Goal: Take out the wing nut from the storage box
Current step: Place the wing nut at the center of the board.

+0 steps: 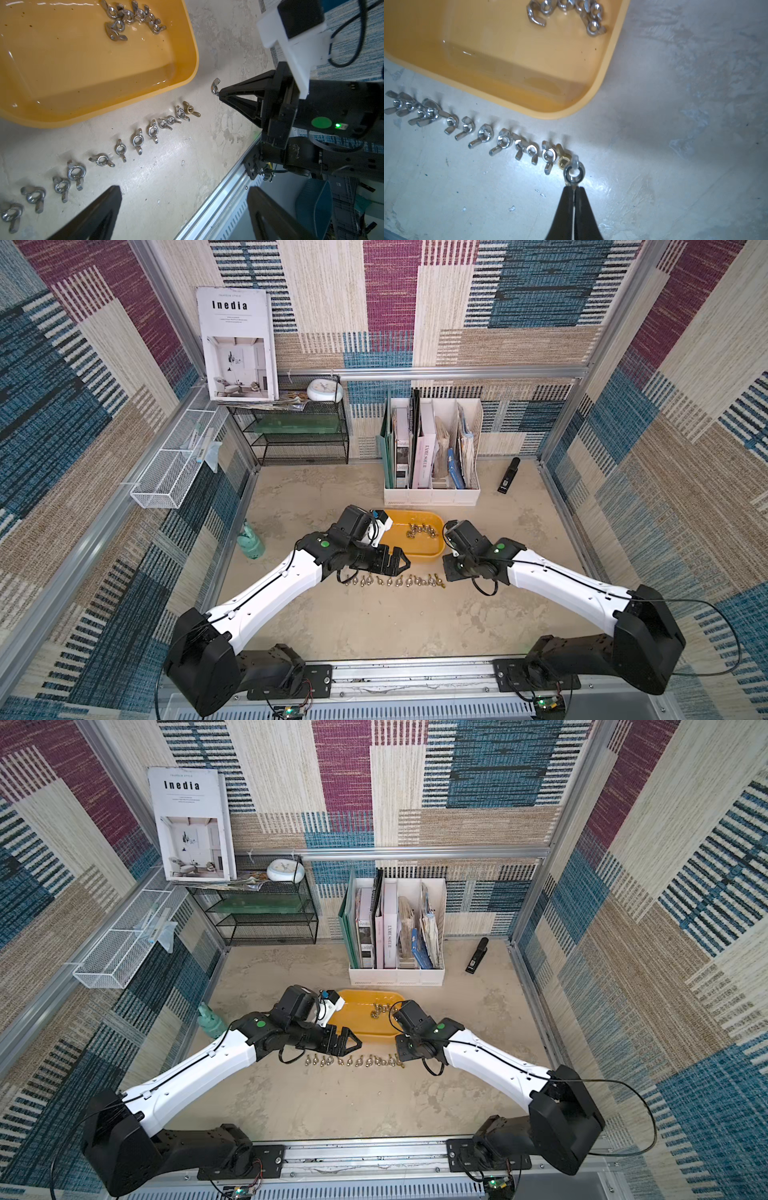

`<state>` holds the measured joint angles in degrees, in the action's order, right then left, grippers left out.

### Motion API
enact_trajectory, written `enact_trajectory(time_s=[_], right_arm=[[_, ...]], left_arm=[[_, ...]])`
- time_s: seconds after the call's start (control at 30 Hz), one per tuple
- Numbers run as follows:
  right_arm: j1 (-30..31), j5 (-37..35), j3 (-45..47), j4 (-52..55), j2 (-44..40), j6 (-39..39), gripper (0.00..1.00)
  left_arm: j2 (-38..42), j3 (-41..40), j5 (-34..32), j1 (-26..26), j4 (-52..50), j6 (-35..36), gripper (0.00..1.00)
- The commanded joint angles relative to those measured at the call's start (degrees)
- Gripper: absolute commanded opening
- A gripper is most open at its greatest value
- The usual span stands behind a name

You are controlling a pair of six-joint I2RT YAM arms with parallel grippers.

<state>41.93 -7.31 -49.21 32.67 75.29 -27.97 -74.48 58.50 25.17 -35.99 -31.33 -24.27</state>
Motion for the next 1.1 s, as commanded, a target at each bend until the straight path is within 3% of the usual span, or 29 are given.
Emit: enact_trajectory(time_s=[0.0,0.2,0.77,0.87,0.93,1.07], right_arm=[[0.1,1.2,3.4,-1.7,-1.9,-1.0,0.0],[0.1,2.7,8.1,-6.3,-0.8,-1.7,0.0],[0.1,2.8,10.7,-11.0,6.1,-1.6,0.0],[0.1,2.9,10.5,-10.9,6.2,-1.6,0.06],[0.1,2.7,10.1,-10.2,5.8,-1.7,0.18],[0.1,1.2,8.1,-7.5,3.1,-1.6,0.27]], left_arm=[[0.7,-0.1,-1.4,-1.0,0.9,-1.3,0.99],[1.7,-0.6,-2.8,-2.4,0.6,-2.2,0.99],[4.6,-1.7,-5.6,-3.3,-1.3,-2.8,0.99],[4.3,-1.5,-5.5,-3.3,-1.3,-2.6,0.99],[4.1,-1.5,-5.5,-3.3,-1.3,-2.6,0.99],[3.6,-1.4,-5.6,-3.3,-1.1,-2.4,0.99]])
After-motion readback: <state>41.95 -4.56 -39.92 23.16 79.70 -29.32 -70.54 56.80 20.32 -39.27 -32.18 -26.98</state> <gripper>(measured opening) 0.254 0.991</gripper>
